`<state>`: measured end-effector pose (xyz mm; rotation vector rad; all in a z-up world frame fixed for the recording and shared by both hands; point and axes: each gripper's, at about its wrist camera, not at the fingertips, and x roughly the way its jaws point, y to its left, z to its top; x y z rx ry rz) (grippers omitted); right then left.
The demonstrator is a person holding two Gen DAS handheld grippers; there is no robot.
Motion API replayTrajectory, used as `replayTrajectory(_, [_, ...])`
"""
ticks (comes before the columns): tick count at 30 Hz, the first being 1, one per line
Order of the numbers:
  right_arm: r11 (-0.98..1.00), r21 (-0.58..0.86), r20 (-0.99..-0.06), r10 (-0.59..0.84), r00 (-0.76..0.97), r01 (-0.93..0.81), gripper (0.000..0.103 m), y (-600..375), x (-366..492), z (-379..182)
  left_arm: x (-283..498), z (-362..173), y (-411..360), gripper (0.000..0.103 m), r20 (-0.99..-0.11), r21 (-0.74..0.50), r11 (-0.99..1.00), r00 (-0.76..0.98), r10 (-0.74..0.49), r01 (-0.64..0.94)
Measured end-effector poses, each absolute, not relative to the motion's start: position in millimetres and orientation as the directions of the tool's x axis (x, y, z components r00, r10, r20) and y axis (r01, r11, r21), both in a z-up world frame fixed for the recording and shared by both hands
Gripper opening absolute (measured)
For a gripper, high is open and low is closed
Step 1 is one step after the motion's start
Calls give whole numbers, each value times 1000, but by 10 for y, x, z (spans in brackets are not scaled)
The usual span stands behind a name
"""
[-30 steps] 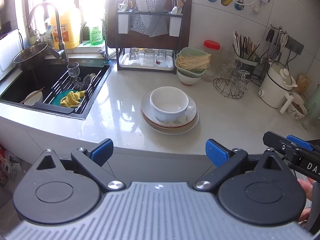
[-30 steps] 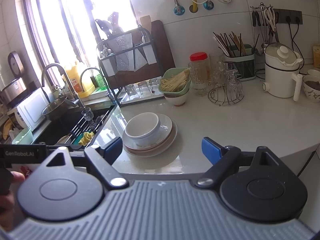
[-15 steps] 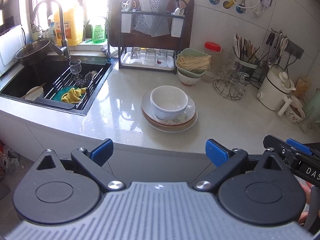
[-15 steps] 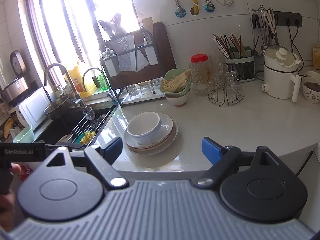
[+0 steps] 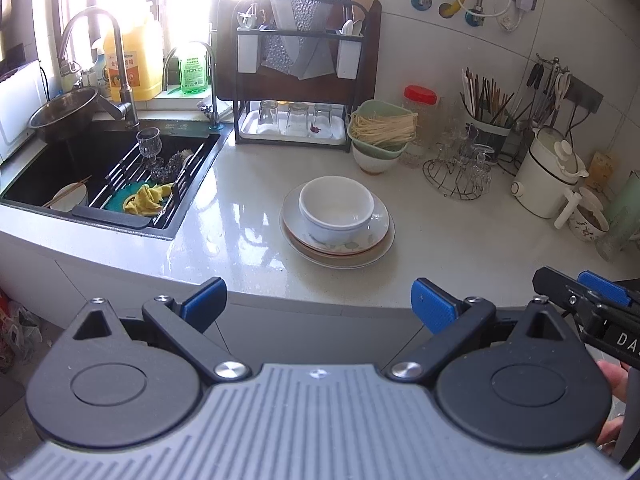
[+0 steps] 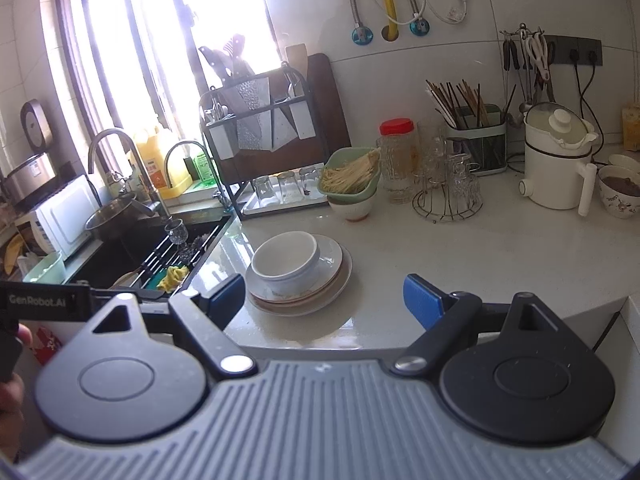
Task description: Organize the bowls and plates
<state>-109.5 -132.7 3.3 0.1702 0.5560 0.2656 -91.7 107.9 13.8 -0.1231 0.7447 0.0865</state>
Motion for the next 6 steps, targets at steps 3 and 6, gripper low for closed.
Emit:
replayTrajectory(3, [953,231,-504,290,814,-196,88,-1332,-1098,22,-932,131,1060,100,-677,-79,990,735,32,-117])
replayTrajectory(6, [951,244,-509,293,810,-191,88,-1325,-1091,9,-968,149,1065,100,-673,-88,990,739,23,-112])
